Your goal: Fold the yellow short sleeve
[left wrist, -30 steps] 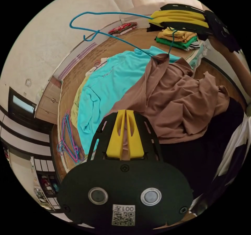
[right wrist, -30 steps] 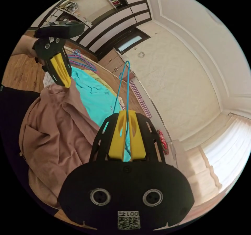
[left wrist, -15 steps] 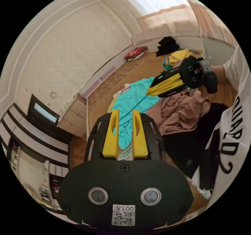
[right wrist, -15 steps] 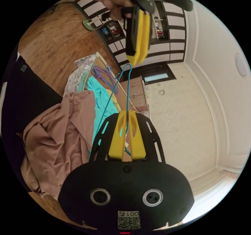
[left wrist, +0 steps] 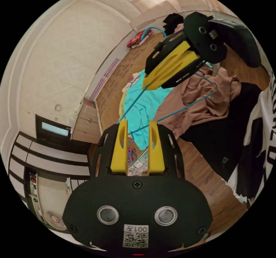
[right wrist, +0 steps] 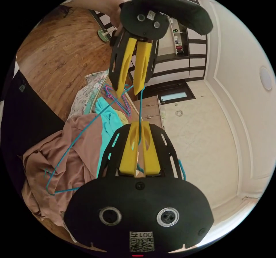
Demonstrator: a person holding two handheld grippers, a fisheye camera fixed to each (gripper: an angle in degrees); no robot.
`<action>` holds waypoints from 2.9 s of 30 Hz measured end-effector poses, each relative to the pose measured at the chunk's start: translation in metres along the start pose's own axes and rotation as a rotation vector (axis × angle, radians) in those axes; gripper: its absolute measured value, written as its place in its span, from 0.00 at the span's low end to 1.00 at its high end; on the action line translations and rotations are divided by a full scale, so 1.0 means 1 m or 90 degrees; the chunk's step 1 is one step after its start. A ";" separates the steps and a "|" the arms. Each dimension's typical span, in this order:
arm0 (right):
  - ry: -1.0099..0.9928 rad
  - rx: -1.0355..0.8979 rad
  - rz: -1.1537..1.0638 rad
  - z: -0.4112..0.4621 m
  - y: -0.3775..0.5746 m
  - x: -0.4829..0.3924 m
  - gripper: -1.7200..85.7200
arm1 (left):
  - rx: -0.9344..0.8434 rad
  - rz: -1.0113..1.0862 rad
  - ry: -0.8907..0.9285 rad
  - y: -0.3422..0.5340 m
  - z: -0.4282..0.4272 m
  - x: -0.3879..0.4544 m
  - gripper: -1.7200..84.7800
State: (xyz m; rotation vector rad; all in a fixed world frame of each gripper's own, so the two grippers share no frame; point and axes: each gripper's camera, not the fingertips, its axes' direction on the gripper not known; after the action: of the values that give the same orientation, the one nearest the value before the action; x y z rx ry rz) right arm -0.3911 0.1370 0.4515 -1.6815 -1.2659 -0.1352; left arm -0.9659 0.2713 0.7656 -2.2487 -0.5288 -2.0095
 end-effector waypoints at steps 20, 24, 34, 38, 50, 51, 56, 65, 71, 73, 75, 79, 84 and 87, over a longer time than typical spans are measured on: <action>-0.020 -0.031 -0.083 0.041 -0.039 -0.005 0.03 | -0.042 0.121 -0.082 -0.009 0.023 0.029 0.03; -0.012 -0.056 -0.087 0.056 -0.027 -0.002 0.03 | -0.075 0.184 0.000 -0.008 0.033 0.025 0.12; -0.021 -0.037 -0.103 0.052 -0.006 0.015 0.03 | -0.059 0.238 0.011 -0.011 0.055 -0.008 0.07; 0.012 -0.038 -0.085 0.052 -0.003 0.029 0.03 | -0.092 0.228 0.010 -0.009 0.070 -0.021 0.01; -0.004 -0.087 0.258 0.104 0.037 0.072 0.03 | -0.043 -0.237 0.288 0.063 0.140 -0.140 0.01; 0.004 -0.089 0.276 0.106 0.042 0.075 0.03 | -0.033 -0.266 0.287 0.074 0.143 -0.154 0.01; -0.055 -0.181 0.388 0.147 0.072 0.096 0.07 | -0.002 -0.290 0.280 0.109 0.145 -0.202 0.01; -0.290 -0.222 0.575 0.259 0.133 0.140 0.17 | 0.058 -0.196 0.200 0.157 0.134 -0.241 0.01; -0.379 -0.148 0.587 0.314 0.125 0.150 0.12 | 0.088 -0.221 0.197 0.197 0.144 -0.264 0.01; -0.382 -0.151 0.581 0.327 0.109 0.163 0.10 | 0.105 -0.276 0.195 0.217 0.152 -0.286 0.01; -0.335 -0.137 0.571 0.330 0.093 0.179 0.10 | 0.124 -0.326 0.181 0.234 0.159 -0.307 0.01; -0.237 -0.137 0.468 0.365 0.031 0.226 0.10 | 0.115 -0.484 0.146 0.273 0.197 -0.370 0.01; -0.182 -0.192 0.290 0.460 -0.057 0.247 0.09 | 0.093 -0.682 0.131 0.316 0.279 -0.433 0.01; -0.174 -0.258 0.196 0.525 -0.100 0.232 0.08 | 0.055 -0.769 0.158 0.334 0.331 -0.465 0.01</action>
State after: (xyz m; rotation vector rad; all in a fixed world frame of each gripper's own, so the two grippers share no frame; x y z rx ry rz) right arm -0.5952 0.6791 0.3857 -2.2874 -1.2133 0.0286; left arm -0.5867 -0.0412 0.3223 -1.6463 -2.2504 -2.4743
